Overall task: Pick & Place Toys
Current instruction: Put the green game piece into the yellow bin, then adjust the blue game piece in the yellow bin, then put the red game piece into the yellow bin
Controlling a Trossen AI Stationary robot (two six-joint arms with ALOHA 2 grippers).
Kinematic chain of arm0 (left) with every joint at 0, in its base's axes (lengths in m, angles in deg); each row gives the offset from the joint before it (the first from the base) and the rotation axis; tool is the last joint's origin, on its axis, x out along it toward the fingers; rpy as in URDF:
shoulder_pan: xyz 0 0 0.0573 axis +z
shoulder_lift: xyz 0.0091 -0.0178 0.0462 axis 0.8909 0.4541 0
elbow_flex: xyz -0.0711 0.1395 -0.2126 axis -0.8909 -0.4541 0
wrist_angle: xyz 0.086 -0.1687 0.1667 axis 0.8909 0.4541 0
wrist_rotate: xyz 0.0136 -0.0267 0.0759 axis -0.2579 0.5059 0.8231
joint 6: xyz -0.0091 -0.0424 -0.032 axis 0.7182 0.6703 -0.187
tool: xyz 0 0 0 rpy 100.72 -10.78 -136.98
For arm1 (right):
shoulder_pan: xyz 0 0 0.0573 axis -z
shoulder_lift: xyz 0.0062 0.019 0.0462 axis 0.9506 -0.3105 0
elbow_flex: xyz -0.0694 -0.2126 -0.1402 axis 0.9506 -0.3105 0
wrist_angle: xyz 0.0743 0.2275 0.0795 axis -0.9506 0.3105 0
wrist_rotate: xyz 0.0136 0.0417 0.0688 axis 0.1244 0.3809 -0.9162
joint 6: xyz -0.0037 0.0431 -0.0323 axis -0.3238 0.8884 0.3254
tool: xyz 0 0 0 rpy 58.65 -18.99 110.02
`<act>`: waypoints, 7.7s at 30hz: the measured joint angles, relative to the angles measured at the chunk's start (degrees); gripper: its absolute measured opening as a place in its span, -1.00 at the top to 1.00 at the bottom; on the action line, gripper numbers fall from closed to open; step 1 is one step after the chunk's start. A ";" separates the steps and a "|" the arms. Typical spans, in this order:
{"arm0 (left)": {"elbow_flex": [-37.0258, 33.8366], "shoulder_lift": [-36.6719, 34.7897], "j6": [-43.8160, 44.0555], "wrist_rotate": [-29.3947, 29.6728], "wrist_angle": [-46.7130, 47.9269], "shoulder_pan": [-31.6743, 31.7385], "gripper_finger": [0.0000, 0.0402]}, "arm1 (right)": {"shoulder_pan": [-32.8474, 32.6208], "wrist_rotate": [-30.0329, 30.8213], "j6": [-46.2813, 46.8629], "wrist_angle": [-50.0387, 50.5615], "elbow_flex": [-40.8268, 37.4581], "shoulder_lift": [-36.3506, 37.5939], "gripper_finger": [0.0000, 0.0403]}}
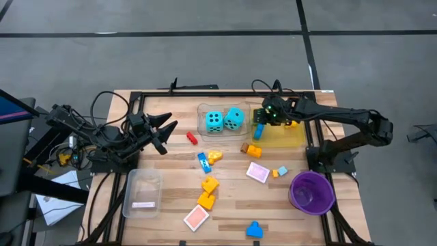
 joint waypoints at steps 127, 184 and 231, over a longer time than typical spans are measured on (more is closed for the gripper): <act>0.00 0.02 3.73 -0.02 2.12 -0.15 -0.04 | 2.19 10.81 -8.10 0.85 0.00 -15.88 1.00; 0.00 0.04 4.48 -4.76 4.74 -0.17 -0.04 | -35.10 36.45 2.70 -3.61 0.02 20.46 0.33; -1.67 26.09 -33.28 -65.81 44.11 50.76 -0.56 | -38.51 33.40 2.06 -7.79 0.02 20.46 -0.58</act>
